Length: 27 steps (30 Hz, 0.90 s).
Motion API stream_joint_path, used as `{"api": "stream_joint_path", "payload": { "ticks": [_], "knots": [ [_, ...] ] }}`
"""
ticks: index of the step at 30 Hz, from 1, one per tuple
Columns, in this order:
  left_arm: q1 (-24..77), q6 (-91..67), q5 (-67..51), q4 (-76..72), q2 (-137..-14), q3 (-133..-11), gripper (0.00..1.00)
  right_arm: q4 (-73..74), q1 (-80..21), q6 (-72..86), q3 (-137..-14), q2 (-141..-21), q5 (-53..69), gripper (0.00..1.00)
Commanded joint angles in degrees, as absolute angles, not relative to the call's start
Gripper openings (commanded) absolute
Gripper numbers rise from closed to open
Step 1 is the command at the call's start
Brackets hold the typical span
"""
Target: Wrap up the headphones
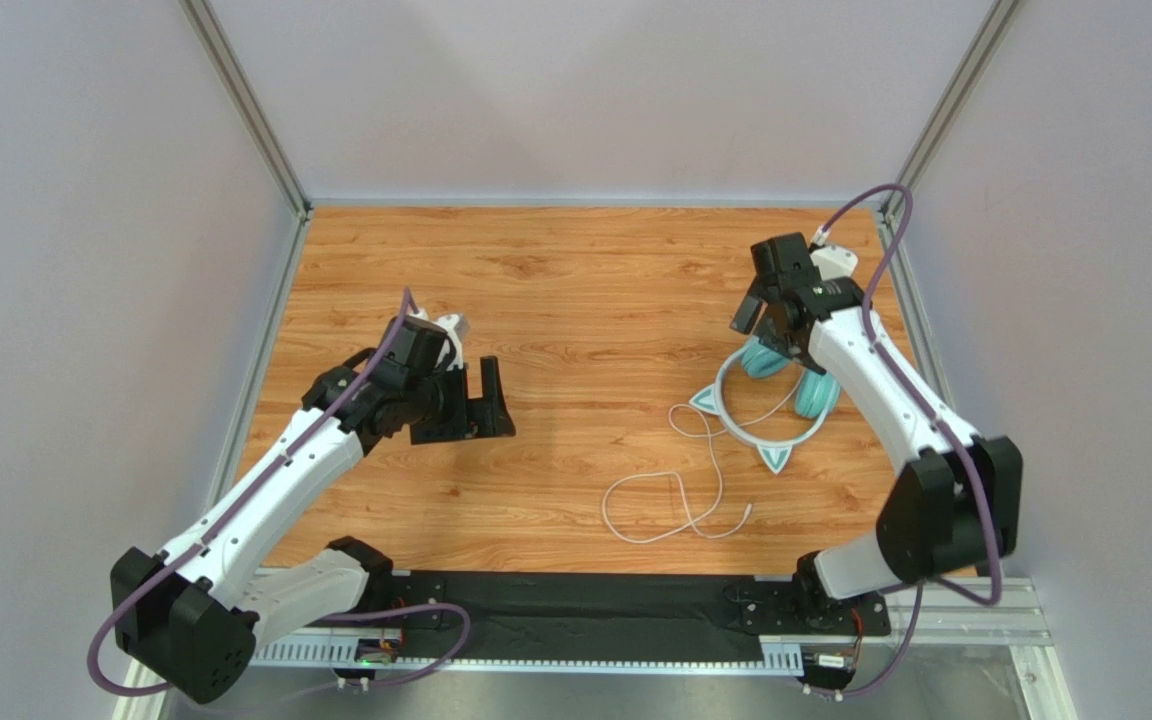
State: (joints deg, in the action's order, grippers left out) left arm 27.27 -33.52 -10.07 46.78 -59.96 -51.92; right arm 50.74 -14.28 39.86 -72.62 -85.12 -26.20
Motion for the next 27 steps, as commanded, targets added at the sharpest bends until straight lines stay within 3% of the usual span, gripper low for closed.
{"api": "stream_joint_path", "payload": {
  "ticks": [1, 14, 19, 25, 27],
  "knots": [
    [26.89, -32.69, -10.55, 48.60, -58.63, -51.25, 1.00, 52.99, -12.83, 44.55, -77.95, -91.74, -22.85, 1.00],
    [26.89, -32.34, -12.30, 48.78, -51.86, -47.73, 1.00, 54.67, -10.28, 50.18, -83.23, -105.02, -25.49, 1.00],
    [26.89, -33.83, -15.29, 47.20, -51.33, -45.80, 1.00, 53.18, -9.41, 50.71, -84.55, -109.07, -24.79, 0.91],
    [26.89, -34.02, -15.73, 46.49, -51.24, -45.61, 1.00, 52.21, -9.05, 53.26, -83.24, -108.37, -23.56, 0.68],
    [26.89, -33.93, -15.73, 46.67, -51.15, -45.96, 1.00, 51.16, -8.88, 54.48, -81.57, -106.62, -23.12, 0.56]
  ]
}}
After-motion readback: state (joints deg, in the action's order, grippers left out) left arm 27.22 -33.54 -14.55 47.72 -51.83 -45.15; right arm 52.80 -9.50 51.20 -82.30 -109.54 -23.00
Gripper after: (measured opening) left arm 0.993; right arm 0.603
